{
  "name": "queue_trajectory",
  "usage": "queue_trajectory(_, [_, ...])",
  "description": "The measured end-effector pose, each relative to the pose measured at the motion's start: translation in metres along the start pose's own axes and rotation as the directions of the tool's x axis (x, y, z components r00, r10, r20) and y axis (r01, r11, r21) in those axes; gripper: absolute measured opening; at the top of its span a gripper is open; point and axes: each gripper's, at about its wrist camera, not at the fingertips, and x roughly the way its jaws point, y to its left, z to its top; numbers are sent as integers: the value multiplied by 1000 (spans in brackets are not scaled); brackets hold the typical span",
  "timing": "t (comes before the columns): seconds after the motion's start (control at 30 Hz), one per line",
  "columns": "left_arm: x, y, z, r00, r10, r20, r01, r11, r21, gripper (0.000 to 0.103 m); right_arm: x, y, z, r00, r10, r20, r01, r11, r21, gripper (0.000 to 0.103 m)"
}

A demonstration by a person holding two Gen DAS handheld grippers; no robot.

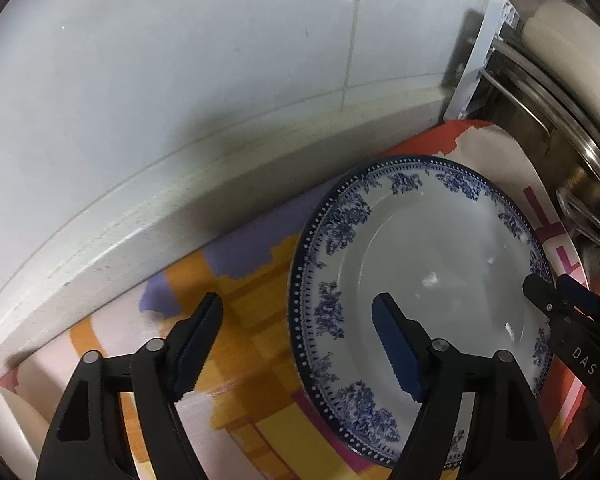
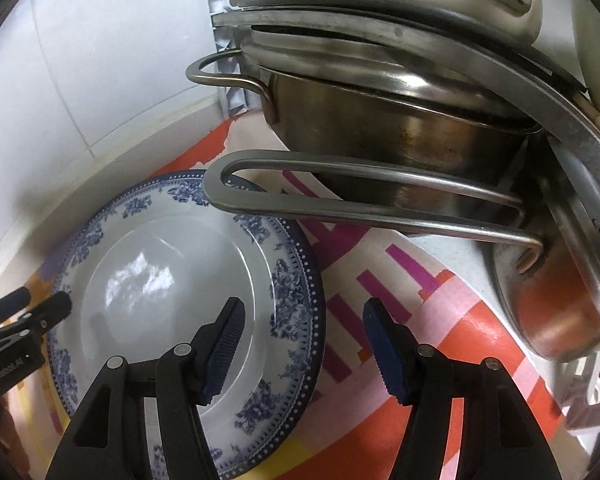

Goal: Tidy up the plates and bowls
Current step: 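Close both grippers on the rim of the small blue-and-white plate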

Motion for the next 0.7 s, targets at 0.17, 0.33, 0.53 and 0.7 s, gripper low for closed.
queue_trajectory(0.17, [4, 0, 2, 1000, -3, -11, 3, 1000, 3, 61, 5, -2, 2, 1000, 4, -4, -4, 1000, 4, 62])
queue_trajectory(0.33, [4, 0, 6, 999, -28, -19, 28, 1000, 13, 44, 8, -1, 1, 1000, 12, -7, -12, 1000, -3, 56])
queue_trajectory(0.53, [5, -1, 11, 998, -57, -31, 57, 998, 6, 34, 7, 3, 1, 999, 47, -8, -48, 999, -17, 39])
queue_trajectory(0.7, [7, 1, 11, 999, -42, -15, 42, 999, 21, 34, 6, 7, 0, 999, 49, -15, -49, 999, -20, 38])
